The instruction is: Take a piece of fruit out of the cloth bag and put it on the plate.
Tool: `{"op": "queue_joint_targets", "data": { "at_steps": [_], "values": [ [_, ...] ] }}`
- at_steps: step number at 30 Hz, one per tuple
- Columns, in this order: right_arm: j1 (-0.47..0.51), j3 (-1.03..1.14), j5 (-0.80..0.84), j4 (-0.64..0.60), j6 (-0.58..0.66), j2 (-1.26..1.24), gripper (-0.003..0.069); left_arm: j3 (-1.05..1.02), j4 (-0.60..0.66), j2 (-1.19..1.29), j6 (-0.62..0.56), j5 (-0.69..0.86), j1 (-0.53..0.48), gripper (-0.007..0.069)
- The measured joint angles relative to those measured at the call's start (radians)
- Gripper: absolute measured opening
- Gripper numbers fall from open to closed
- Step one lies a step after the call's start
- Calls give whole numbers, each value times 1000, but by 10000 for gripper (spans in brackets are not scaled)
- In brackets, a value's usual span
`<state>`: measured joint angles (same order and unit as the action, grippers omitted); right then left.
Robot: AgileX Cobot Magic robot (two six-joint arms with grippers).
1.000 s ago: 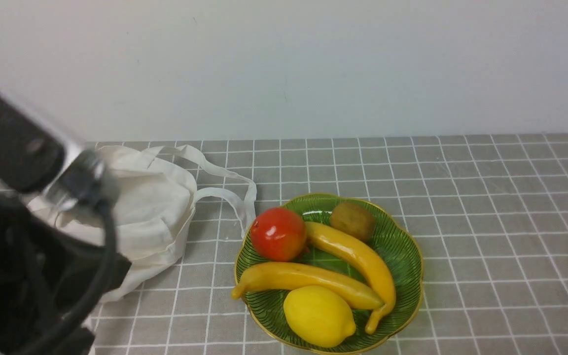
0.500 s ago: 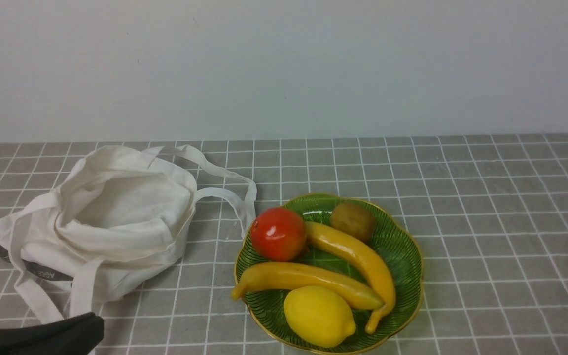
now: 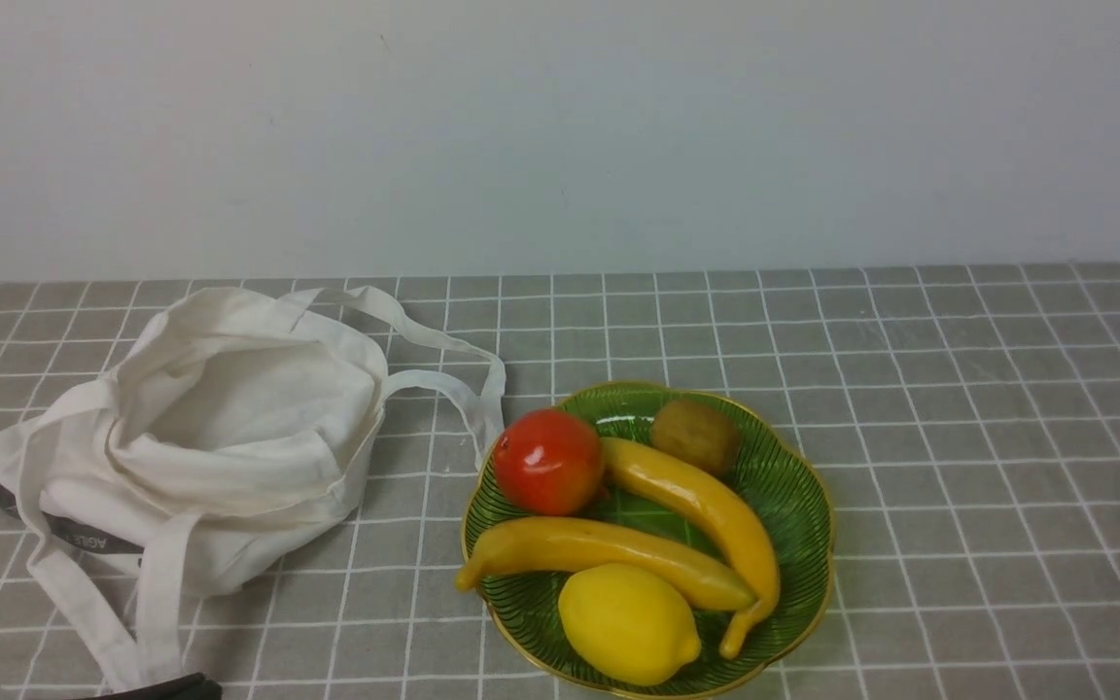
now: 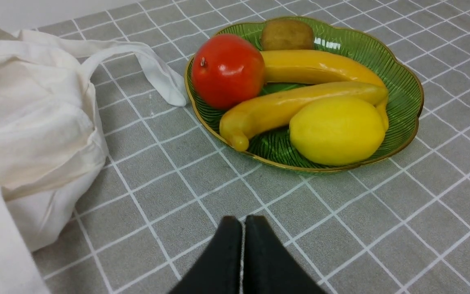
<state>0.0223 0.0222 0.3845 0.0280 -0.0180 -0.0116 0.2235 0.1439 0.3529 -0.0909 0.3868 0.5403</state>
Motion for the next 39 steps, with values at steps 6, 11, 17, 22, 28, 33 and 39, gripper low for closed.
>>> {"op": "queue_joint_targets", "data": {
  "at_steps": [6, 11, 17, 22, 28, 33, 39],
  "values": [
    [0, 0, 0, 0, 0, 0, -16, -5, -49, -97, 0, 1, -5, -8],
    [0, 0, 0, 0, 0, 0, -16, -57, -68, -234, 0, -13, -112, -8],
    [0, 0, 0, 0, 0, 0, -16, -211, -74, -362, 7, -95, -327, -8],
    [0, 0, 0, 0, 0, 0, -16, -251, -77, -363, 11, -105, -396, -8],
    [0, 0, 0, 0, 0, 0, -16, -252, -117, -363, 12, -15, -403, -8],
    [0, 0, 0, 0, 0, 0, -16, -252, -124, -363, 12, -12, -451, -8],
    [0, 0, 0, 0, 0, 0, -16, -252, -124, -363, 18, -11, -465, -8]
  ]
}}
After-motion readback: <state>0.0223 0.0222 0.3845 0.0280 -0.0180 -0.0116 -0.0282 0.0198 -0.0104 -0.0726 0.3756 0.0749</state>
